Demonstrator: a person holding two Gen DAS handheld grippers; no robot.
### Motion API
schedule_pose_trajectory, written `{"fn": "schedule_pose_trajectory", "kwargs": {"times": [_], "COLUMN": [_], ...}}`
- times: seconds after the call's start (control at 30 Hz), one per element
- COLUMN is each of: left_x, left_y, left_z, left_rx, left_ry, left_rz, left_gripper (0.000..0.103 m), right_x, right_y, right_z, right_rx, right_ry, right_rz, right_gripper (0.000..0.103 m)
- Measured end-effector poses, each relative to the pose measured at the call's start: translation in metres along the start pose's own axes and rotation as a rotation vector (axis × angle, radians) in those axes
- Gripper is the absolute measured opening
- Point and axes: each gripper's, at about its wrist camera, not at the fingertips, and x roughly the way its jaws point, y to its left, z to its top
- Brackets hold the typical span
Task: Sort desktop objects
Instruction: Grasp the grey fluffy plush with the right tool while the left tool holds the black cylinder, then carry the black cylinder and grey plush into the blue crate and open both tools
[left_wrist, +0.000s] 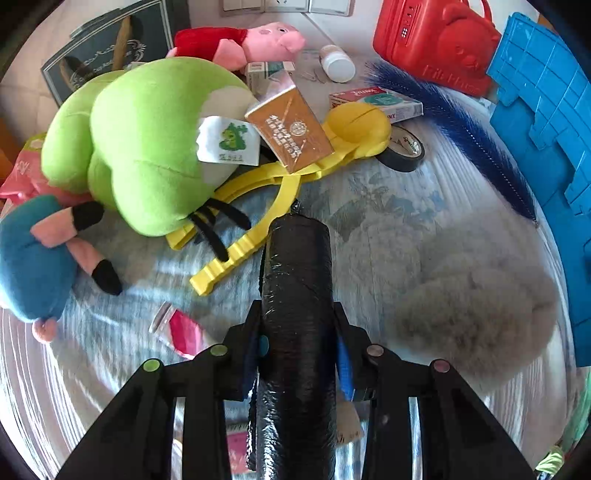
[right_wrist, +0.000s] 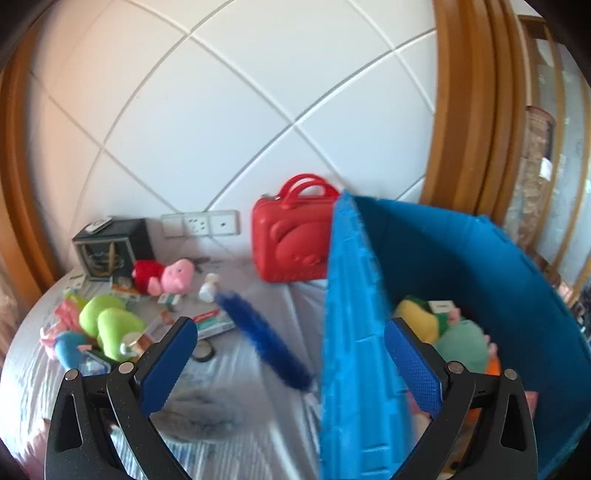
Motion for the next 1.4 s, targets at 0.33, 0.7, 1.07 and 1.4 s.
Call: {"fn": "schedule_pose_trajectory", "kwargs": {"times": [0.33,0.7,1.07,1.4], "left_x": [-0.083,-0.074,-0.125,-0.222], "left_y": [0.028,0.026,0.008,-0.066], "left_z": [-0.058,-0.059,-0.056,-0.045], "left_rx": [-0.136,-0.17,-0.134,0.012], "left_ry": [-0.069,-0.044,-0.171,-0.421], "left_rz": [0.12,0.14,0.139,0.083], "left_gripper": [0.034,0.034,0.034,0.034], "right_x": [0.145,0.226,0.175,0.029], "right_y": [0.098,0.165,0.147,0.089], "right_z": [-0.101,-0.193,-0.163,-0.076], "right_rx": [-0.188,-0.38,-0.317,-0.212], "right_ry": [0.377,0.566,0.438,0.127], "right_rz": [0.333,0.386,0.443,0.397], "right_gripper": [0.103,0.103,0.04,0.04]}}
